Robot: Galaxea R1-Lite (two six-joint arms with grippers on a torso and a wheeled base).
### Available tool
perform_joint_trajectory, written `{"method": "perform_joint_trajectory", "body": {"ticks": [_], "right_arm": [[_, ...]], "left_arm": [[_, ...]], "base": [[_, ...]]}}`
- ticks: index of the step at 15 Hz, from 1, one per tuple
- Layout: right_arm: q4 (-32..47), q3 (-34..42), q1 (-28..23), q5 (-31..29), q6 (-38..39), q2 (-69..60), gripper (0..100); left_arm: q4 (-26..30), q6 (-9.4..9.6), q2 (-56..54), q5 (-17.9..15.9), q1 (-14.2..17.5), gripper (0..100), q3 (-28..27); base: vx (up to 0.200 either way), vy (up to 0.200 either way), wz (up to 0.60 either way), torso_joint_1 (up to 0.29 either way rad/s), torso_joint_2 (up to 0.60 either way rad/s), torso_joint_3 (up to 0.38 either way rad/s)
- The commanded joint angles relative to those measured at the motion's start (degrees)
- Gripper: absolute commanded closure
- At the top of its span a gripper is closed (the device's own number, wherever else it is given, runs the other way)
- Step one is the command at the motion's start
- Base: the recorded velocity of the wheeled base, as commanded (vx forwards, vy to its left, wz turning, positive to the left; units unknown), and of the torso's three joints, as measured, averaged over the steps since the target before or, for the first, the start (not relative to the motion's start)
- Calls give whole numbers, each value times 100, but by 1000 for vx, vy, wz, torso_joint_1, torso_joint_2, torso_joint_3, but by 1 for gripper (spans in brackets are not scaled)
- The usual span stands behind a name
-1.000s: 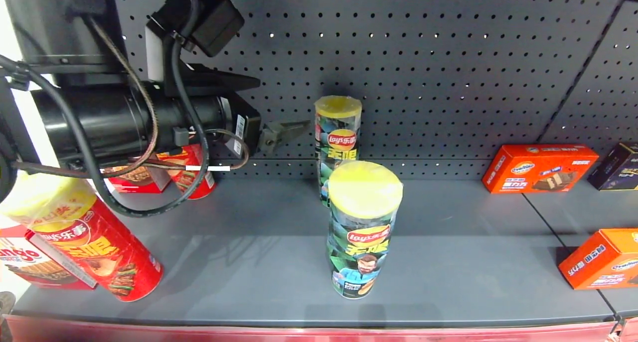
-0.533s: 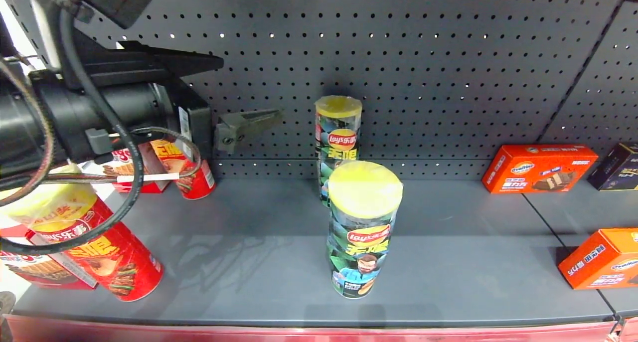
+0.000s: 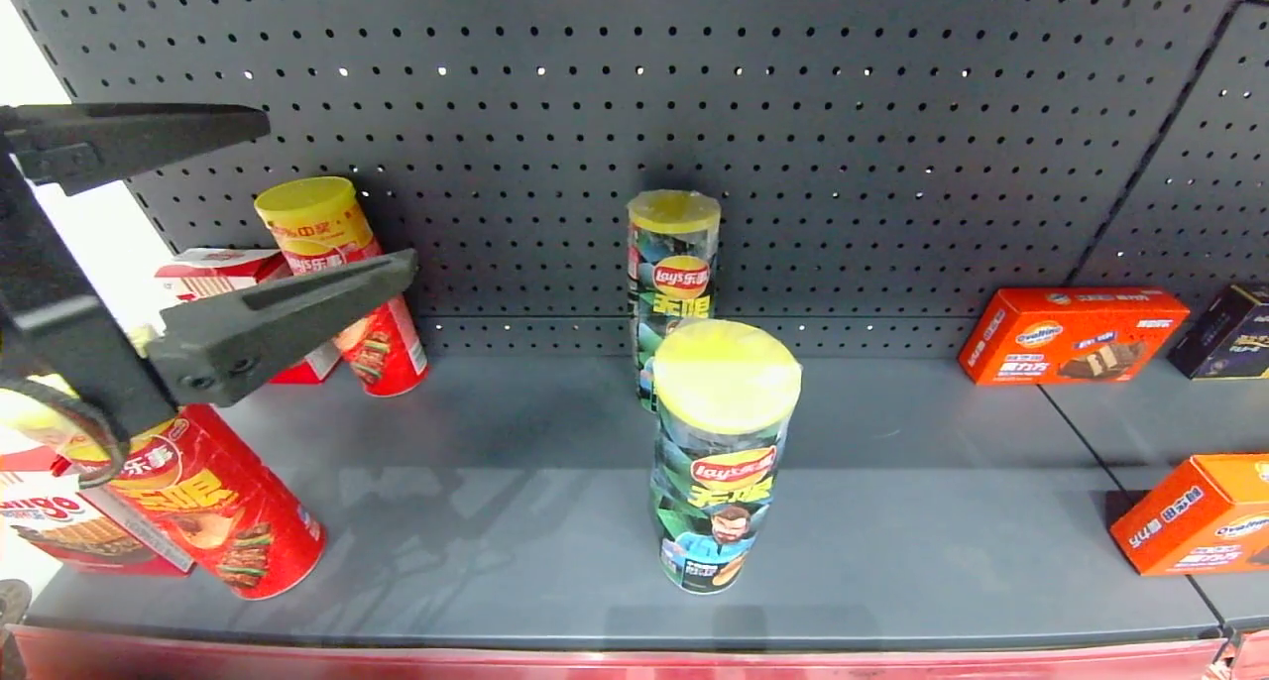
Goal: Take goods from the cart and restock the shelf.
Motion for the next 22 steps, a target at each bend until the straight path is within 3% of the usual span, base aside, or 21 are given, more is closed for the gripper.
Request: {"method": "perform_joint_trajectory", "body": {"ticks": [1,6,8,11,17,20,21,22], "right_arm": [[-4,0,3,0,-8,2,0],[-4,0,3,0,-8,2,0],[-4,0,3,0,-8,2,0],[-4,0,3,0,-8,2,0],[-4,0,3,0,-8,2,0],[-4,0,3,0,-8,2,0],[-4,0,3,0,-8,2,0],[-4,0,3,0,-8,2,0]], "left_arm": [[-10,-1,-505,14,-1,0,139],[-1,-10,-1384,366,34,0,921],[-1,-10,-1973,805,34,0,1484],[-1,-10,-2553,1104,52,0,2055],[-1,-27,-3582,1368,60,0,3259],[7,-212,-4197,1368,307,0,4085],[7,-212,-4197,1368,307,0,4085],[7,-431,-4425,1368,491,0,4463]], "base": [[0,0,0,0,0,0],[0,0,0,0,0,0],[0,0,0,0,0,0],[0,0,0,0,0,0],[0,0,0,0,0,0],[0,0,0,0,0,0],[0,0,0,0,0,0],[0,0,0,0,0,0]]}}
